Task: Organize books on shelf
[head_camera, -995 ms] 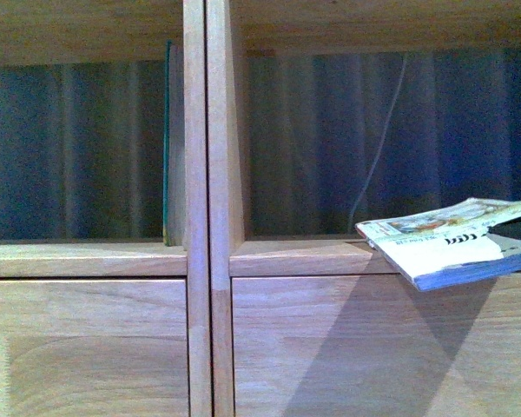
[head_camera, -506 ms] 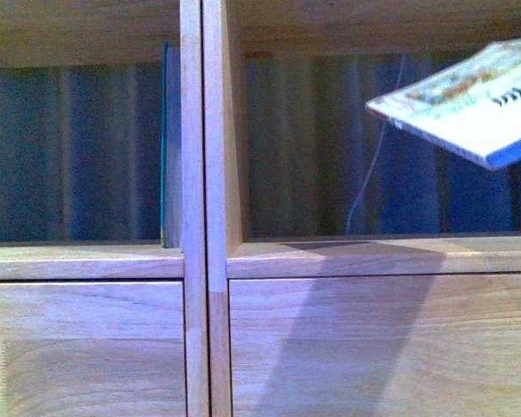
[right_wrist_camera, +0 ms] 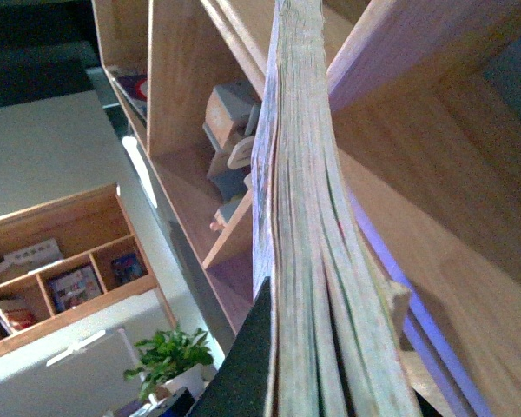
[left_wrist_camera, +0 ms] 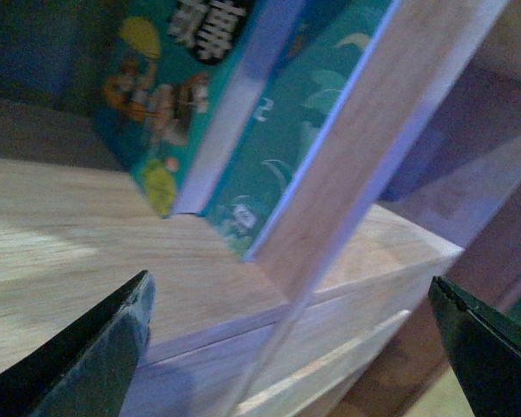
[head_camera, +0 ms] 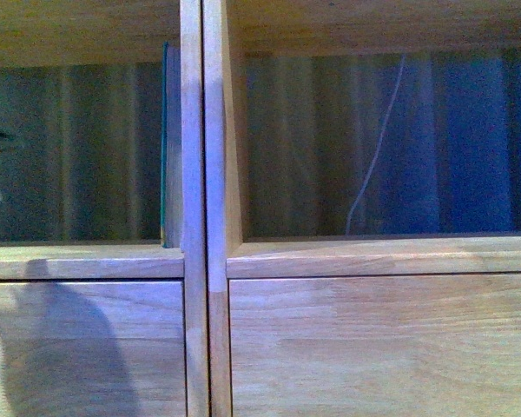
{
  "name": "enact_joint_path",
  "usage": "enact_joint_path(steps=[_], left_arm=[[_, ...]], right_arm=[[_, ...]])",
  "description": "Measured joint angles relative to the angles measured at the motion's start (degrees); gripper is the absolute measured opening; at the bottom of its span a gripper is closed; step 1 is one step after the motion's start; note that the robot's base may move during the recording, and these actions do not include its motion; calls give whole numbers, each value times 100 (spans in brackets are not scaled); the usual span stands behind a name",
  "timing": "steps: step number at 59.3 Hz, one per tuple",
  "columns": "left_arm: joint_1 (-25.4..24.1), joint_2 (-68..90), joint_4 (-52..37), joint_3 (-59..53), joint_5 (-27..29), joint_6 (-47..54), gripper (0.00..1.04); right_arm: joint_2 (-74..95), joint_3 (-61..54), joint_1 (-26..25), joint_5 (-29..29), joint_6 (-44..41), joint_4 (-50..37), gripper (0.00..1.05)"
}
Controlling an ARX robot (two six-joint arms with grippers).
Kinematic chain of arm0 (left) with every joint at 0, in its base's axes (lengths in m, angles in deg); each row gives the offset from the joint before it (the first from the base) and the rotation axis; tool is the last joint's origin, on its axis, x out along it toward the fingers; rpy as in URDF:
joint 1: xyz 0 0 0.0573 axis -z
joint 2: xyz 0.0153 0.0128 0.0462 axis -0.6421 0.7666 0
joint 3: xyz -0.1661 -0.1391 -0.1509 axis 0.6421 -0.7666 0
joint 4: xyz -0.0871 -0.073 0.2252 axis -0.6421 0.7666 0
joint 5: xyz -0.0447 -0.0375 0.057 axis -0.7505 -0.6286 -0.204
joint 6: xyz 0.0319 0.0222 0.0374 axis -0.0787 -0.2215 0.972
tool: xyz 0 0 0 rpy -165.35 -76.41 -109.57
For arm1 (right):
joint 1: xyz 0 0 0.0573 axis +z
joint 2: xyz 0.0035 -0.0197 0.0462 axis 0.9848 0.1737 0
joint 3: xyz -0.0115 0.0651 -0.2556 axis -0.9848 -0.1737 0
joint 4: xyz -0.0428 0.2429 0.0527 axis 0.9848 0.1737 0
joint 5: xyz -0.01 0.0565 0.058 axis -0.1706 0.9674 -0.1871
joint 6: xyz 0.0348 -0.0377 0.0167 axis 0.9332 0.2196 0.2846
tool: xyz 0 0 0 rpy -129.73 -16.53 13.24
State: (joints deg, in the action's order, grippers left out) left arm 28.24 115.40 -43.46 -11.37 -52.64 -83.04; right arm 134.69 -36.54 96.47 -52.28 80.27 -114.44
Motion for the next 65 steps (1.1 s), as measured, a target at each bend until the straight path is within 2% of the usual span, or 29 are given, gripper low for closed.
enact_joint_path(steps=[15, 23, 40, 49, 51, 65], left_arm=[[568, 2, -2214, 2, -166, -1969, 97], [896, 13, -3005, 2, -120, -2686, 97], [1547, 20, -2726, 9, 105, -2765, 97], [1709, 2, -2686, 0, 144, -2612, 97], [1740, -9, -2686, -13, 151, -2566, 95], [1810, -33, -2743, -61, 302, -2531, 62]], right_arm=[[737, 343, 326, -17, -610, 39, 7], [970, 494, 560, -52, -802, 13, 7], [1150, 492, 1172, -37, -1032, -74, 7], [1178, 492, 1456, -24, -1069, -133, 7], [1202, 494, 1497, -24, -1073, -118, 7], [1510, 713, 1714, -120, -1093, -15, 7]])
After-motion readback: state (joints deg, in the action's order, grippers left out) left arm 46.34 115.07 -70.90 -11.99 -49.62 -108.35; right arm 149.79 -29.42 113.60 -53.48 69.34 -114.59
